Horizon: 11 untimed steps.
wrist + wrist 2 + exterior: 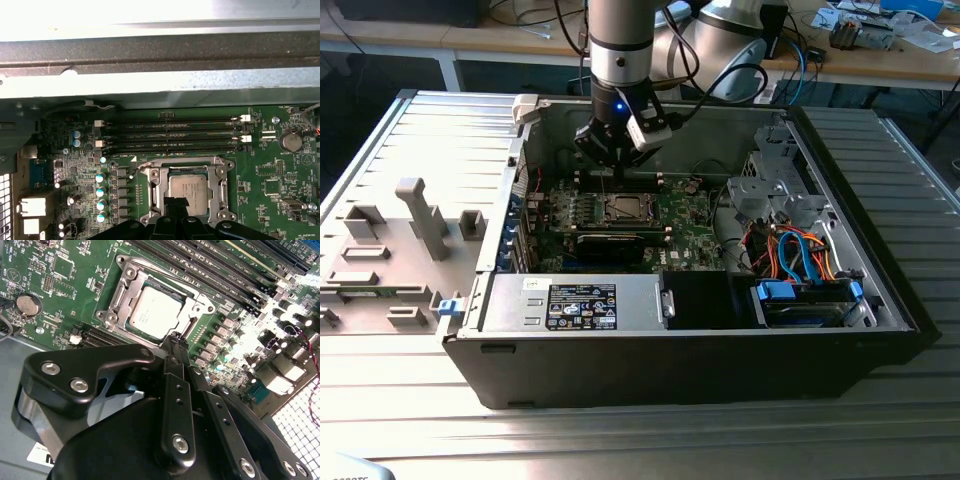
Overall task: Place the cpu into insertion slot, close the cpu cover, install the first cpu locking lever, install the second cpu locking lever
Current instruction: 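Install the first cpu locking lever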
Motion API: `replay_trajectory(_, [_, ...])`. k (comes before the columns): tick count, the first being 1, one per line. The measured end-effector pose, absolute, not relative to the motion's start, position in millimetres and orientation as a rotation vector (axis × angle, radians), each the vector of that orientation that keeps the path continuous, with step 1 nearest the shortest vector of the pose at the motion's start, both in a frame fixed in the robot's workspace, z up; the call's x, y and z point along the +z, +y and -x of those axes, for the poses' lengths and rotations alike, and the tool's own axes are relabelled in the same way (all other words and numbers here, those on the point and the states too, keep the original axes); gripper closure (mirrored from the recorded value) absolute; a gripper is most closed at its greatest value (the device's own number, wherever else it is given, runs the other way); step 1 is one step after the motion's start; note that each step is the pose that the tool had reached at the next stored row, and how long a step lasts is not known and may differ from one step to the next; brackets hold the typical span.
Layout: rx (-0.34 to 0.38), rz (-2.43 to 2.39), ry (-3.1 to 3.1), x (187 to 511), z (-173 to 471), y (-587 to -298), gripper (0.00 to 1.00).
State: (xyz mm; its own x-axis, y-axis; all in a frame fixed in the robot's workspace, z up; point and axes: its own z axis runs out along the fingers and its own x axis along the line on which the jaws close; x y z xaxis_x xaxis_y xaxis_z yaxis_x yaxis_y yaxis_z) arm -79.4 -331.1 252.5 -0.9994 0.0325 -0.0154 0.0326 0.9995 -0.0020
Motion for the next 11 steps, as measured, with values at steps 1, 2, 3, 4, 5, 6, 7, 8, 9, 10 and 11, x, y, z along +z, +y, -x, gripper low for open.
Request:
replay_trajectory(1, [-0.003,-0.051,3.126,252.5,79.6,-331.0,0.89])
replay_trajectory(2, [-0.003,-0.051,3.126,252.5,79.7,-331.0,0.89])
replay_trajectory(3, [-0.003,-0.051,3.126,252.5,79.8,-331.0,0.89])
replay_trajectory(4, [-0.003,-0.051,3.126,252.5,80.0,-330.9,0.89])
replay_trajectory(5, [-0.003,-0.051,3.126,252.5,80.1,-330.8,0.89])
replay_trajectory(6, [-0.003,-0.051,3.126,252.5,80.2,-330.8,0.89])
replay_trajectory(7, [-0.003,-0.051,3.126,252.5,80.4,-330.7,0.89])
replay_trajectory(8, [-0.003,-0.051,3.126,252.5,80.5,-330.7,0.89])
replay_trajectory(9, [-0.003,-0.051,3.126,252.5,83.1,-330.1,0.89])
replay_trajectory(10, [-0.003,-0.051,3.126,252.5,83.8,-329.5,0.89])
replay_trajectory(11, [-0.003,-0.051,3.126,252.5,83.8,-329.5,0.89])
